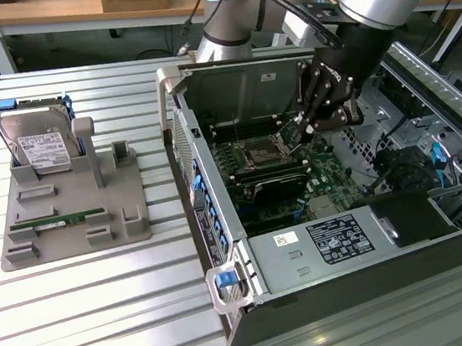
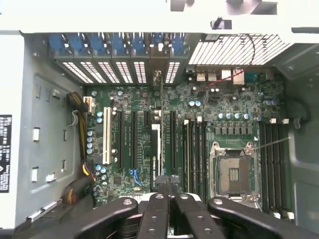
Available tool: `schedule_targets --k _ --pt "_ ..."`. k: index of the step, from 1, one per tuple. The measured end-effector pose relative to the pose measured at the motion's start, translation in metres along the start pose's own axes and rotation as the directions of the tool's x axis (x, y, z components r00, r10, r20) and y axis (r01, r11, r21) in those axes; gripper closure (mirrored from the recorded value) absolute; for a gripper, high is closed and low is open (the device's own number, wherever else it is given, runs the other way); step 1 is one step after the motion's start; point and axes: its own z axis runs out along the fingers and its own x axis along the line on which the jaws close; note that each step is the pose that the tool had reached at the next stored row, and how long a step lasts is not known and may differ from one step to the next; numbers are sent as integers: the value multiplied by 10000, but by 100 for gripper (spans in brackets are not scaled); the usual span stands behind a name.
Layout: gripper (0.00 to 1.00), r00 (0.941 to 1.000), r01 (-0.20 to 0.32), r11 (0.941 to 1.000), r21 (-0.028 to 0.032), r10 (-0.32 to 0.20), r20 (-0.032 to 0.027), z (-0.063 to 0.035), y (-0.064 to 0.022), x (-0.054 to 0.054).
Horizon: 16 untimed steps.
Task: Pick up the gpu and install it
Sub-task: 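Press down on the gpu until it lock into place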
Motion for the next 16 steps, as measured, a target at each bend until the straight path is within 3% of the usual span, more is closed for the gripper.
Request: schedule_targets --k 4,5,6,7,8,9,12,14,15,16 --pt "89 10000 0 10000 10 0 0 -4 1 0" --pt "89 10000 2 9998 205 -2 -5 -5 1 0" --pt "89 10000 8 9987 508 -8 -1 -3 1 0" --pt "89 10000 11 9970 768 -11 1 -1 1 0" --pt "89 10000 14 9955 947 -14 0 0 1 0" --pt "89 10000 16 9942 1071 -16 -1 1 1 0" --pt "89 10000 -52 9941 1080 51 9 1 1 0" --pt "89 9967 -809 9908 1085 801 120 3 1 0" --pt "89 9919 -1268 9860 1085 1255 188 5 1 0" --pt "89 9834 -1814 9775 1080 1795 269 7 0 0"
